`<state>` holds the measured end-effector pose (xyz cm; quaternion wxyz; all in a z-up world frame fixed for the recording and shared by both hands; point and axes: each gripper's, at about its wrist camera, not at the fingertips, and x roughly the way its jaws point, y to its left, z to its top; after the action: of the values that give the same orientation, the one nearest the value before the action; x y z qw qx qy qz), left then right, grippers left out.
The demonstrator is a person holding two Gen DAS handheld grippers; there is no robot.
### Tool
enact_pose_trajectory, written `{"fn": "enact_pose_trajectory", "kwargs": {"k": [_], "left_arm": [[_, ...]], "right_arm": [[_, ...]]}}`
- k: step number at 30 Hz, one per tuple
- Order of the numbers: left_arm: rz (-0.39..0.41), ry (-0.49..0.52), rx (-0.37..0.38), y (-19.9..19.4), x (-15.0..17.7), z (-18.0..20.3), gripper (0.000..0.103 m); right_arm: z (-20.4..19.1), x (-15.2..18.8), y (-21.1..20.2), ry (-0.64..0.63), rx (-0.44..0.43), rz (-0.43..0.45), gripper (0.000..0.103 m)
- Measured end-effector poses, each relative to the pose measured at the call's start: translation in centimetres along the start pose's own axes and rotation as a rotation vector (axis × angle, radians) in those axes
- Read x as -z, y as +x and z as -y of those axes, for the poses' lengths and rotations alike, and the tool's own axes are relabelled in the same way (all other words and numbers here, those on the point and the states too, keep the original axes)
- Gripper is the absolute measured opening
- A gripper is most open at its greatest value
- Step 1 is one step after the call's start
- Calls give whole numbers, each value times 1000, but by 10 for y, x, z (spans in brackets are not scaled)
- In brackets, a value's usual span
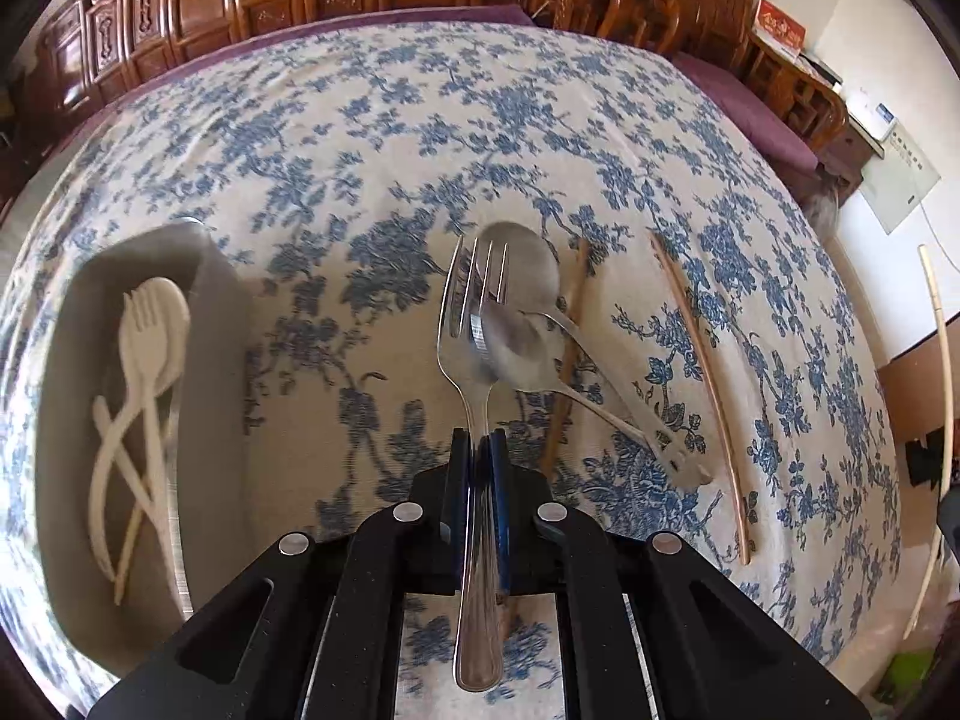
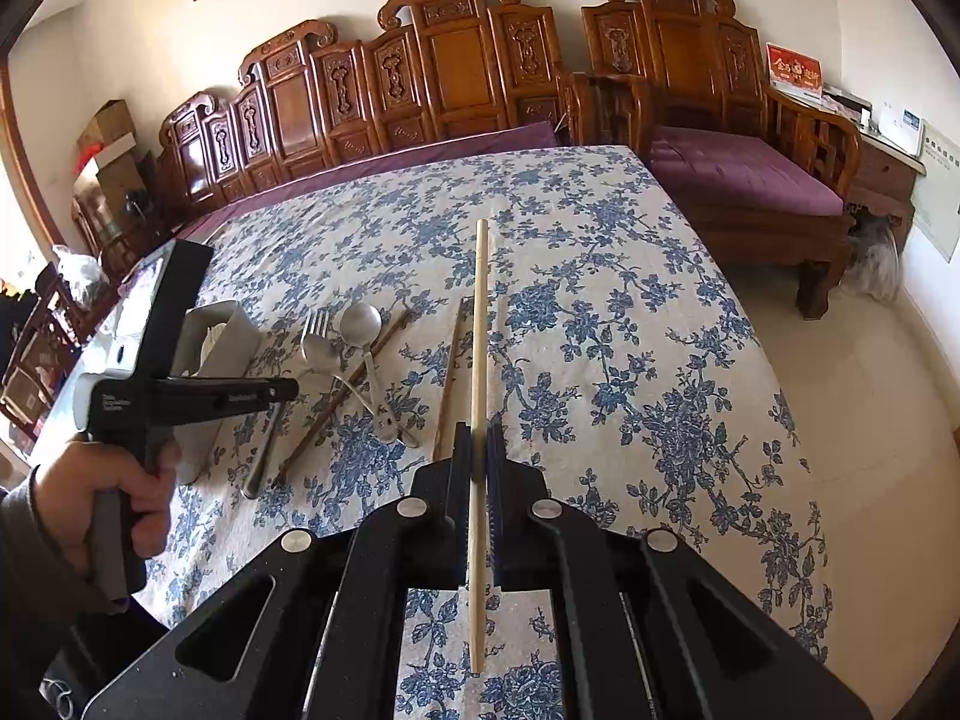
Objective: Organize utensils
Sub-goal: 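Carry the metal fork into the grey tray and open the left tool while the right tool holds the chopstick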
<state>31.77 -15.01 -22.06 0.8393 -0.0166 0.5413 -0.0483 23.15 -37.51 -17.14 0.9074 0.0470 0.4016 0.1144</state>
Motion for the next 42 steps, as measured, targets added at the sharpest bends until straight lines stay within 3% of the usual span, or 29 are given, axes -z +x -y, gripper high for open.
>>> {"fn": "enact_pose_trajectory", "kwargs": {"k": [14,24,33,42], "left_arm": [[88,22,52,-55,2,-36,6],[153,29,74,-89,-6,-101,6],[148,6,33,-74,-4,-169,6],[115,-2,56,-53,15,-186,6]], "right_arm": [[-37,0,5,-76,-21,-1,6],[-98,-26,34,-122,-101,-1,6],[-171,-42,67,-174,-184,-16,6],[-219,-48,84,-221,-222,-34,6]]}}
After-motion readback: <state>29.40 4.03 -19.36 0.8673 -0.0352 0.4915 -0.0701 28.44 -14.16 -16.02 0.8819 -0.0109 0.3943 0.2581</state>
